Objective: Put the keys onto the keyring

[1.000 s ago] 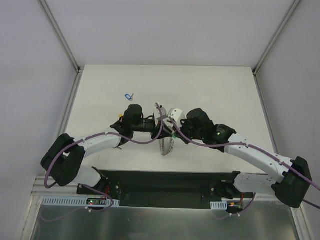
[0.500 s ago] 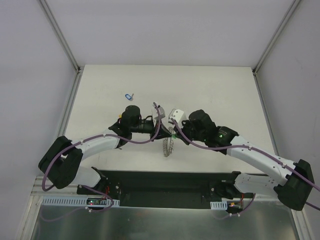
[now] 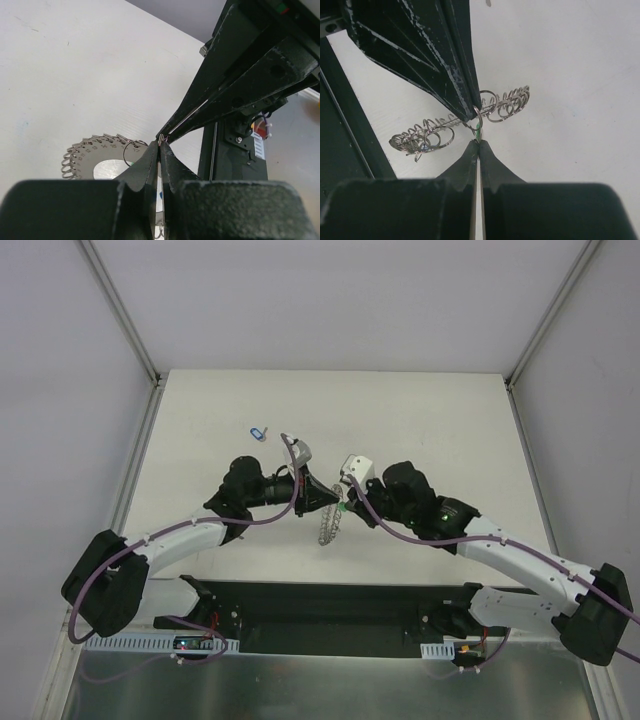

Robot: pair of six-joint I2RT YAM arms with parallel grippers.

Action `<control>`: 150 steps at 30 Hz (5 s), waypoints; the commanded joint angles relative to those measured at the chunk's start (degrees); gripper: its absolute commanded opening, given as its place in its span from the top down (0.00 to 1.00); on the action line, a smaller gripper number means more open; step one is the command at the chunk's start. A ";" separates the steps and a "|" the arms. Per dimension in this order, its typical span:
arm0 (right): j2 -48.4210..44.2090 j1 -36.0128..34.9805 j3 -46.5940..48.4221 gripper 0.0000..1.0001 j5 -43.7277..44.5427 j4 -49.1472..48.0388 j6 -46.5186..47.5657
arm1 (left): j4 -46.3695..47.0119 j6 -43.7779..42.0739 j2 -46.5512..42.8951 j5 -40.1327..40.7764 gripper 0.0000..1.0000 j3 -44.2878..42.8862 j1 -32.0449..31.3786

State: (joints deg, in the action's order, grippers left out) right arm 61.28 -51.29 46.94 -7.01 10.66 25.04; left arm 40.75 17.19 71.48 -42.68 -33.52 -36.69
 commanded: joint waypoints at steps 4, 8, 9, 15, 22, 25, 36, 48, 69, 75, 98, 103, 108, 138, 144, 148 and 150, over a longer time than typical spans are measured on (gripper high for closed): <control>3.06 -1.18 1.93 0.99 -1.52 -0.55 -1.66 | 17.95 8.99 -2.49 8.74 1.00 3.45 0.83; 3.32 -1.27 3.94 0.99 1.72 1.90 2.37 | 19.19 9.09 -3.37 10.85 0.98 7.06 0.91; 3.50 -1.27 4.82 0.99 2.17 2.96 3.43 | 19.19 8.91 -4.06 11.12 0.94 7.76 0.83; 3.85 -1.18 10.45 0.99 2.52 8.32 7.83 | 17.26 6.46 -6.88 11.57 0.63 11.45 0.91; 4.46 -1.27 13.79 0.99 -0.46 12.80 10.20 | 10.94 -2.23 -7.06 1.92 0.51 8.05 1.44; 4.64 -1.27 14.41 0.99 -0.82 14.04 10.73 | 7.86 -6.88 -5.92 -3.26 0.51 4.88 1.62; 4.47 -1.18 14.67 0.99 -0.55 14.48 10.82 | 1.43 -14.28 2.34 -12.69 0.58 -2.96 1.44; 4.99 -1.18 14.85 0.99 -0.47 14.39 10.38 | -1.55 -17.98 6.39 -13.14 0.64 -4.97 0.21; 4.82 -1.18 14.24 0.99 1.55 14.74 10.47 | -4.89 -17.89 6.30 -13.32 1.00 -5.16 -0.58; 2.36 -0.66 11.34 0.99 4.02 15.27 10.12 | -3.93 -15.02 3.05 -8.31 1.00 -2.53 0.12; 1.92 -0.48 5.18 0.99 -0.20 6.04 3.79 | 19.45 5.22 2.08 4.26 1.00 3.72 1.00; 2.71 -0.57 5.88 0.99 0.06 5.52 3.00 | 18.05 4.61 1.21 5.85 1.00 4.86 1.00; 3.32 -0.57 7.64 0.99 0.41 6.39 2.21 | 12.61 2.06 -0.99 10.05 0.66 5.48 1.09; 35.31 2.77 35.95 0.99 6.65 5.26 -7.02 | -37.67 -8.57 -42.39 53.57 0.01 8.38 5.49; 36.55 2.60 23.94 0.99 9.81 1.91 -13.77 | -38.64 -9.10 -44.59 58.67 0.01 8.56 5.49; 34.18 1.90 16.71 0.99 10.43 1.73 -17.47 | -38.56 -9.19 -43.45 58.24 0.01 8.38 5.49; 33.38 1.19 14.95 0.99 10.61 2.26 -18.71 | -38.55 -9.19 -42.05 57.01 0.01 7.86 5.49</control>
State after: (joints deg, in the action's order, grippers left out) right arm 98.15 -48.90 64.77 1.78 13.87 11.38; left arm 2.24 9.32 27.77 14.02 -24.49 -31.77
